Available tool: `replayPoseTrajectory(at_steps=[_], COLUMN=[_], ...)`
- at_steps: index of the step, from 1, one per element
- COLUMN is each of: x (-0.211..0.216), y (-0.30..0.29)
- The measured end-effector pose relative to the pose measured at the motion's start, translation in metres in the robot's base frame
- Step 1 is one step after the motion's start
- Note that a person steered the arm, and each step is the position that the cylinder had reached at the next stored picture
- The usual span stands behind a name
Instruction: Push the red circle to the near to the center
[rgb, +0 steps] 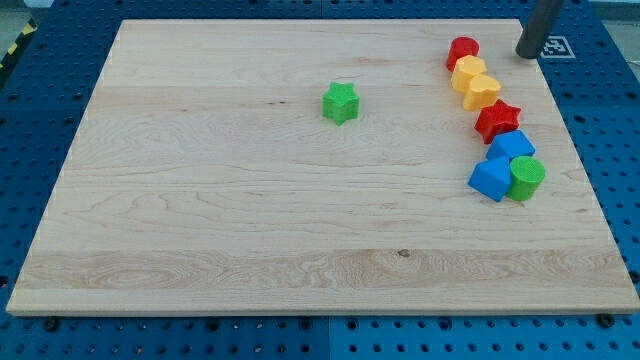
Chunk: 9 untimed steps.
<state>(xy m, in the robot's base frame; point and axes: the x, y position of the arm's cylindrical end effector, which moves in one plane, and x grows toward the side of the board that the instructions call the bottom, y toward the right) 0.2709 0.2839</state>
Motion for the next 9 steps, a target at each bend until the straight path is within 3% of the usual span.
replayPoseTrajectory(at_steps=[2,6,9], x=[0.002,0.002,0.022], y=[-0.026,-0.152,-0.149])
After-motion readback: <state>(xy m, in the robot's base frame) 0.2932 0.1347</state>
